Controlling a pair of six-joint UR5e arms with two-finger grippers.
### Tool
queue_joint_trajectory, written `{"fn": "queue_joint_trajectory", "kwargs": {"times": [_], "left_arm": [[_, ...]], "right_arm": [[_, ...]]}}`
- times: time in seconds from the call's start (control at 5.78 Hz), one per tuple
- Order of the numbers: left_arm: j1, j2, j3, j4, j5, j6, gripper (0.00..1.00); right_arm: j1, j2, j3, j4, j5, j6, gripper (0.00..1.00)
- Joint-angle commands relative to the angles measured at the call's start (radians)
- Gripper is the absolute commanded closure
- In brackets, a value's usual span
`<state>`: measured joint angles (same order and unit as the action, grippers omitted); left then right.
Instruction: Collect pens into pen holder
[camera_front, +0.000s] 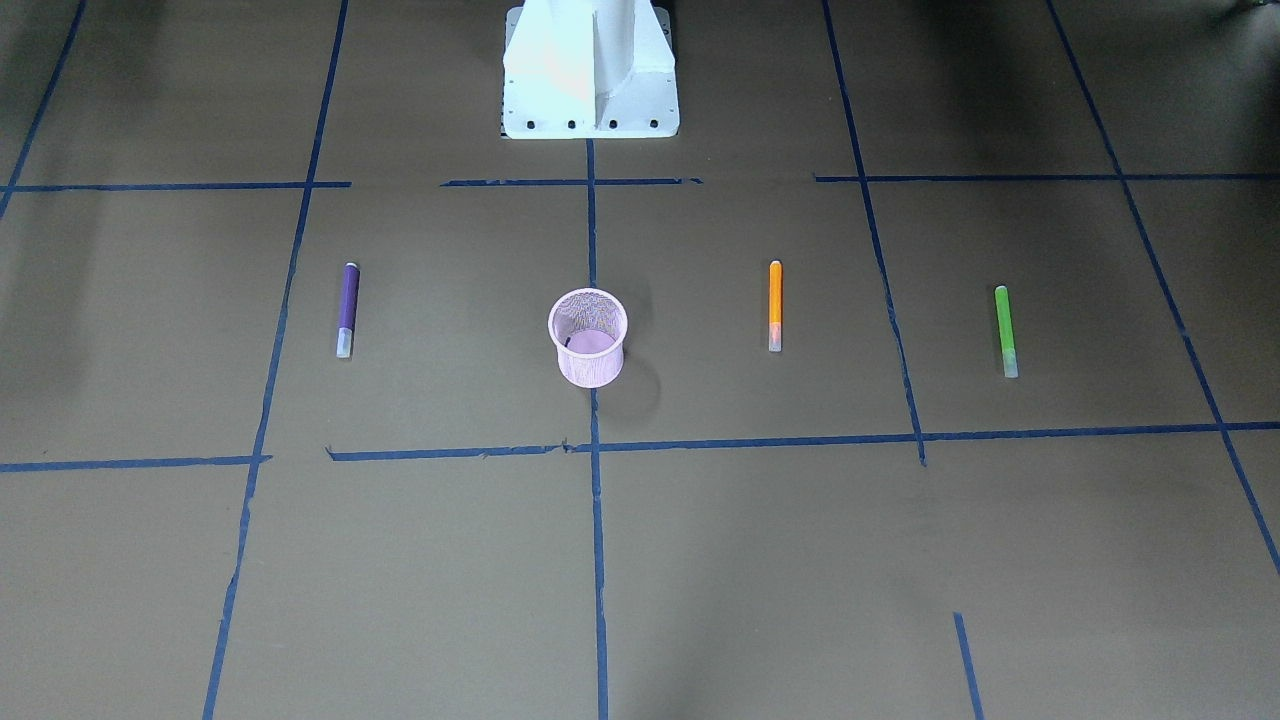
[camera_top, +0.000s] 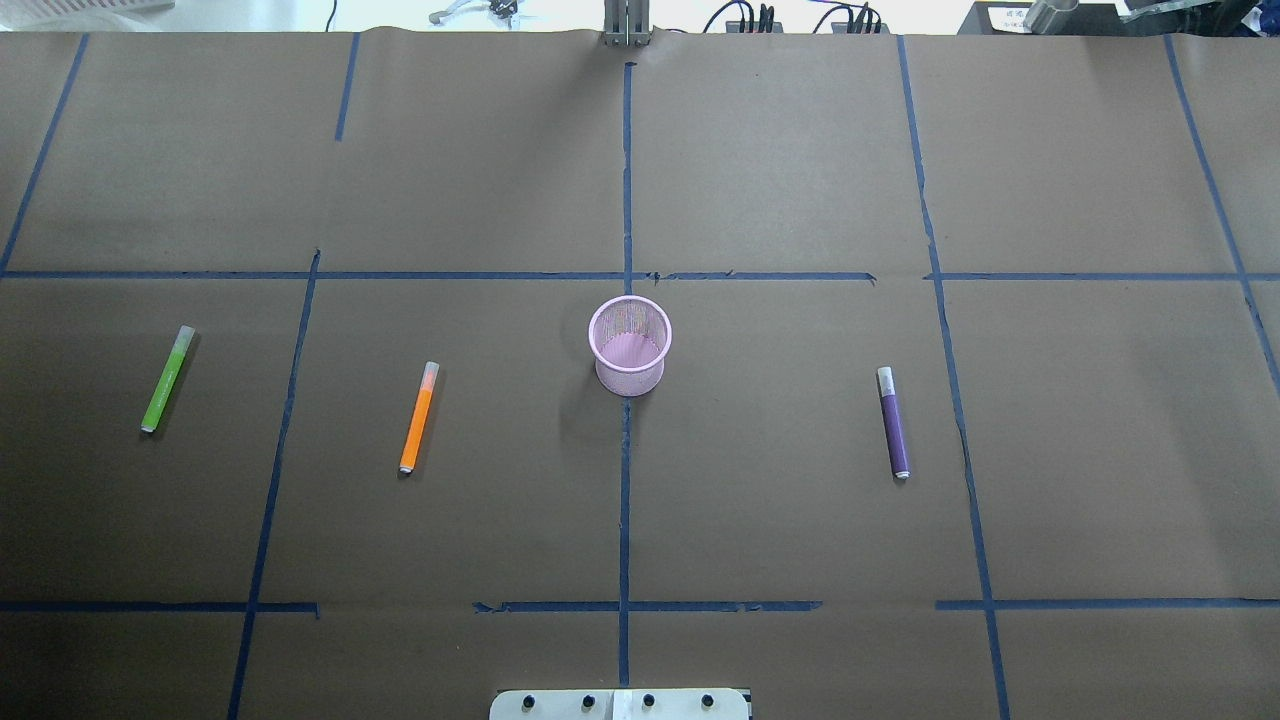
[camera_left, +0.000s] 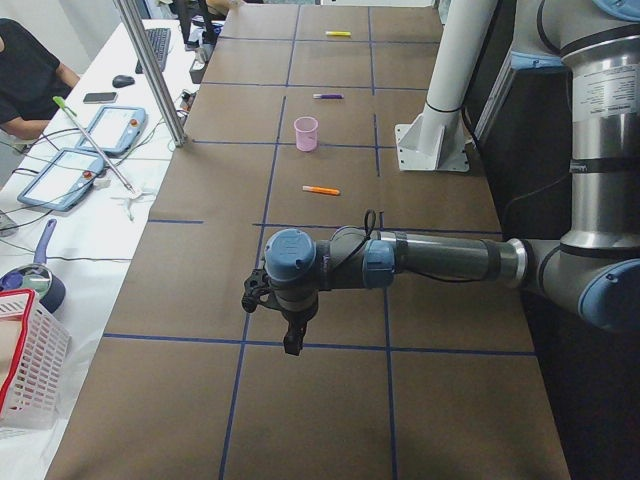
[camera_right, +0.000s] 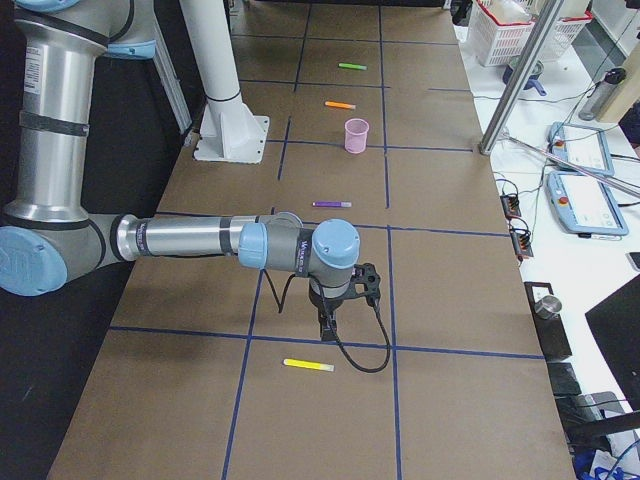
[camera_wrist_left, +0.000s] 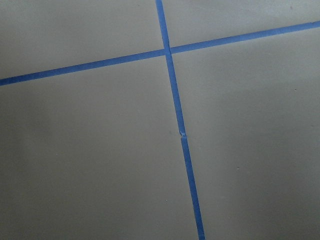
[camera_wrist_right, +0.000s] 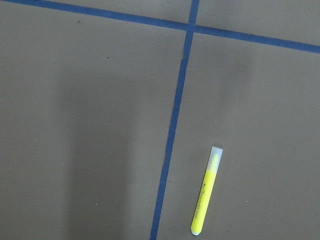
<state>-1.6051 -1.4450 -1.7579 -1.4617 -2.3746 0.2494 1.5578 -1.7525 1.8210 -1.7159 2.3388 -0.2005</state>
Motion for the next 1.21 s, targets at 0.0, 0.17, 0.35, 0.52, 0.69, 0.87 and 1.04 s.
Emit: {"fn": "queue_joint_trajectory", "kwargs": {"times": [0.0,0.17,0.35,0.52,0.69,0.87,1.04], "left_arm": [[0.049,-0.003,-0.002,-0.012,-0.002,-0.001,0.00],[0.089,-0.003,-0.005,-0.044,-0.005,-0.001,0.00],[0.176,-0.029,0.007,-0.093,-0.002,-0.101,0.00],[0.326,-0.104,0.015,-0.129,0.006,-0.183,0.00],[0.434,-0.185,0.024,-0.129,0.006,-0.272,0.00],[0.535,-0.228,0.038,-0.131,0.008,-0.365,0.00],[0.562,-0.288,0.093,-0.132,0.006,-0.395,0.00]], "right_arm": [[-0.001,-0.002,-0.006,0.001,0.001,-0.005,0.00],[-0.002,-0.002,-0.006,0.001,0.001,-0.005,0.00],[-0.011,-0.001,-0.003,0.001,0.001,-0.005,0.00],[-0.016,-0.001,0.001,0.002,0.001,-0.005,0.00],[-0.016,-0.004,-0.005,0.001,-0.004,-0.003,0.00],[-0.018,-0.005,-0.006,0.001,-0.003,0.000,0.00],[-0.018,-0.005,-0.009,-0.001,-0.004,-0.003,0.00]]}}
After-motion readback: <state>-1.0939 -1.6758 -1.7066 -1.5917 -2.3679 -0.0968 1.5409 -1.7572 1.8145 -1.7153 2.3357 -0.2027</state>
